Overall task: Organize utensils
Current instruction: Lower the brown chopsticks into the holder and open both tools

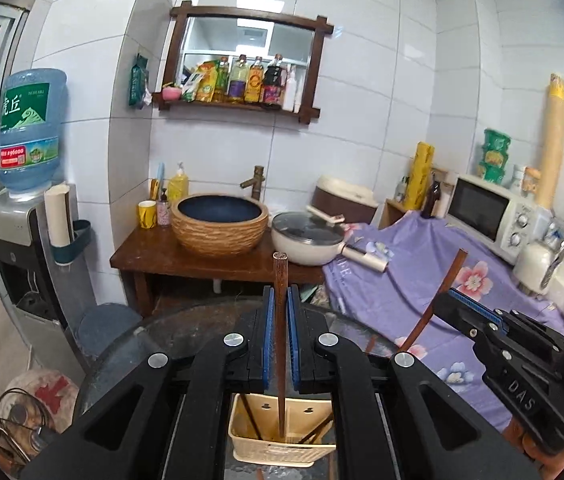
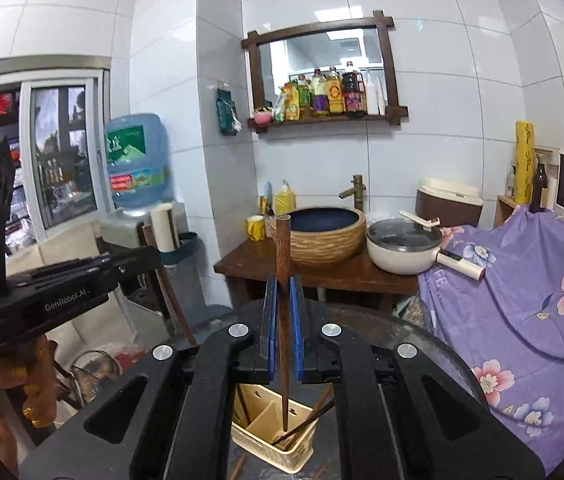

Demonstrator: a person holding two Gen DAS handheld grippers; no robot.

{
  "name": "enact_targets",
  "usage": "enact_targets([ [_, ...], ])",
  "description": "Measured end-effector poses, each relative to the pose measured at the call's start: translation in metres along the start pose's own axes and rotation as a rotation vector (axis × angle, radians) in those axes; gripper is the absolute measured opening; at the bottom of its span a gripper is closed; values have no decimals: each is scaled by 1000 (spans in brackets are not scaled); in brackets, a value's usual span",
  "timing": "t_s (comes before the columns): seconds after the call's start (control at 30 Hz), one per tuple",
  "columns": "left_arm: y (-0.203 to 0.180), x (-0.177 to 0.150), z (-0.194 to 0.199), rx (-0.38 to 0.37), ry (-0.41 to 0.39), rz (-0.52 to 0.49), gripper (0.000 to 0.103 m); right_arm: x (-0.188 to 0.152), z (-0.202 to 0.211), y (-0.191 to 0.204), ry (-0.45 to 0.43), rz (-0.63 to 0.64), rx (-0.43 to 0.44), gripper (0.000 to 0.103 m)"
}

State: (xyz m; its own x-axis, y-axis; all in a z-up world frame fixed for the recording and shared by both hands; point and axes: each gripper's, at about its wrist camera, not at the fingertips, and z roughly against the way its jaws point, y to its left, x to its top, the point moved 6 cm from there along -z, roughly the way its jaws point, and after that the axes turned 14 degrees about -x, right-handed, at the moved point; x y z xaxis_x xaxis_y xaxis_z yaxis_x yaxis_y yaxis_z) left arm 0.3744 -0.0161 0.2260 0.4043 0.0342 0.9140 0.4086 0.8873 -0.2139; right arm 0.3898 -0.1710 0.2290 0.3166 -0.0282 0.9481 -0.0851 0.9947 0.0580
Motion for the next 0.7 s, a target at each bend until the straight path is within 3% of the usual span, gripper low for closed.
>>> enact_targets([
  [0.33,27,-77,-50,37,132,35,7,-85,-56,-5,156,-46,-12,7],
  [0.7,41,-123,-73,29,214,76,6,-115,-74,-8,209,-65,-13,7],
])
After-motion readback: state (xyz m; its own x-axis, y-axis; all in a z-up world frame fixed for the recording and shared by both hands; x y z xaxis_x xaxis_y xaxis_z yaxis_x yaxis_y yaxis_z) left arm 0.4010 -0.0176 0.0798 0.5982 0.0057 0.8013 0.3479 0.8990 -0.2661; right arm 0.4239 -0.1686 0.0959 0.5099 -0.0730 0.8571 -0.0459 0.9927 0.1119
